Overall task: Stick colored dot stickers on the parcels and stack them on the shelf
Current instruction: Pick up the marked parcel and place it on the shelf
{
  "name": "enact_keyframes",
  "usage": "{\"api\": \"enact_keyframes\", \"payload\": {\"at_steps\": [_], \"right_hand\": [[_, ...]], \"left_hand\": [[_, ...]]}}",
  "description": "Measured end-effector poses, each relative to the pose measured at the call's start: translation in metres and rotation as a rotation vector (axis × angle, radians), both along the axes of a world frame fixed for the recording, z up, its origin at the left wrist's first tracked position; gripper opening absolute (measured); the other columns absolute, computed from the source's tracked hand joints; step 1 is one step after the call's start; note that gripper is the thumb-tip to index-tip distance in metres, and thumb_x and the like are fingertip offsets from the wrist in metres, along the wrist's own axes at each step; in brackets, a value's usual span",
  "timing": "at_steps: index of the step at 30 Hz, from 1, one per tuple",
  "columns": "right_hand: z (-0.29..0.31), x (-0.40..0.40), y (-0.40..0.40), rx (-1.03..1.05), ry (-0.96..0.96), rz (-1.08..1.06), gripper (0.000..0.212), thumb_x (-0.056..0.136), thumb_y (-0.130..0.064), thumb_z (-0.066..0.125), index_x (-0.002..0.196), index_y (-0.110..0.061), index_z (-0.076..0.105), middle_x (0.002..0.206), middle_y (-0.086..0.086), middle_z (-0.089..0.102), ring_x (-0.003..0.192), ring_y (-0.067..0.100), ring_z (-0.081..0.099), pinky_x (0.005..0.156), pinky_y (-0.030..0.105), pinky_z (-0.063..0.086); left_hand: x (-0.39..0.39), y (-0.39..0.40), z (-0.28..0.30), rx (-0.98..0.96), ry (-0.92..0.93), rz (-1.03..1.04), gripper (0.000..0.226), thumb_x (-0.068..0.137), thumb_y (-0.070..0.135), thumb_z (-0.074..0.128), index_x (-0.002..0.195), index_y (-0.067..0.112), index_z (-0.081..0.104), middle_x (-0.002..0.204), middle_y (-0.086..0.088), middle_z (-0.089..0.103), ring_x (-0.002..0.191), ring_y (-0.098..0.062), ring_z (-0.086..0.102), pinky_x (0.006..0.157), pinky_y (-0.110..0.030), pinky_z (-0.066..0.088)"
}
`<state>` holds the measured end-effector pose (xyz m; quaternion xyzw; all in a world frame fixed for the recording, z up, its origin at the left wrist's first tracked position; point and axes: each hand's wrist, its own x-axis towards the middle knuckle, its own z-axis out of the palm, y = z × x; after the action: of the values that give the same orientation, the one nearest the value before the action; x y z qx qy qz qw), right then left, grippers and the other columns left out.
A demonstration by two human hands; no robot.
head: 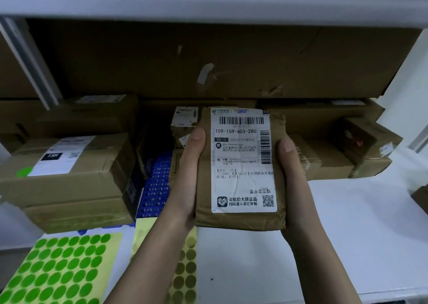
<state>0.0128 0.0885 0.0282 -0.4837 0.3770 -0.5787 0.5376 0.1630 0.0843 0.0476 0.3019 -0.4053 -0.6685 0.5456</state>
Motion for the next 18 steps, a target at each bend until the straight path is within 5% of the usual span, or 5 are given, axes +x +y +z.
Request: {"api": "enact_keyframes", "payload": {"at_steps": [18], "right_hand": [[-0.009, -0.010, 0.005, 0.072, 0.037, -0.083, 0.089, 0.059, -0.080, 0.061, 0.137, -0.038, 0.046, 0.130, -0.001, 0.061, 0.117, 0.023, 0.060, 0.102, 0.049, 0.044]], "left_hand": [[-0.010, 0.009, -0.004, 0.014, -0.074, 0.044, 0.049, 0.083, 0.055, 0.043, 0.120, 0.028, 0.059, 0.108, -0.003, 0.072, 0.096, -0.019, 0.069, 0.077, -0.030, 0.058]]}}
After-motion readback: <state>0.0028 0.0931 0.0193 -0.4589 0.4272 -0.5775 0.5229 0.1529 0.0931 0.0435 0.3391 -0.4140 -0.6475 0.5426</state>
